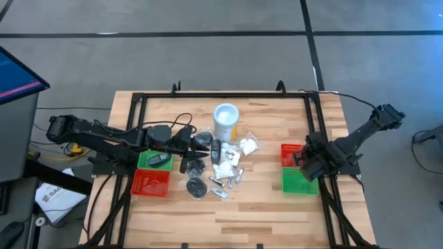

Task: Pick & Place Travel size toiletries
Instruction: Put the hairbrush into the right red bin, then put the cotton pack into the left red bin

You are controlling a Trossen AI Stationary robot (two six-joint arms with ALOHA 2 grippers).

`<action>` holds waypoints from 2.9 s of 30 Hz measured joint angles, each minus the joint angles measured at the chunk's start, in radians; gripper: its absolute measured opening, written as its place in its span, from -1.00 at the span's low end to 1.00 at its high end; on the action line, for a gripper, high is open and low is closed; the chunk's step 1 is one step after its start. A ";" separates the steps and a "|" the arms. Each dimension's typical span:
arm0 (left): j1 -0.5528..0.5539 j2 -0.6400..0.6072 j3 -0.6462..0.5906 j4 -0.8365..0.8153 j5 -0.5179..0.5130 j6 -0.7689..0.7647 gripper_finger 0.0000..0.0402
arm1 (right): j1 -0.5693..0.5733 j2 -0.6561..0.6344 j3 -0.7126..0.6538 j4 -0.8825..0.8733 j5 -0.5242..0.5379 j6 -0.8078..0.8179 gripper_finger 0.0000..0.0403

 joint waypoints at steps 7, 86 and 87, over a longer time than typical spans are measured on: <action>0.000 0.000 0.000 0.004 0.000 0.000 -0.56 | 0.018 0.000 -0.053 0.002 -0.002 0.091 -0.91; 0.000 0.000 -0.001 0.000 0.000 -0.004 -0.56 | -0.121 0.071 -0.022 0.541 0.271 -0.582 -0.36; 0.000 0.000 -0.001 0.000 0.000 -0.004 -0.56 | -0.140 0.071 -0.022 0.580 0.271 -0.632 -0.36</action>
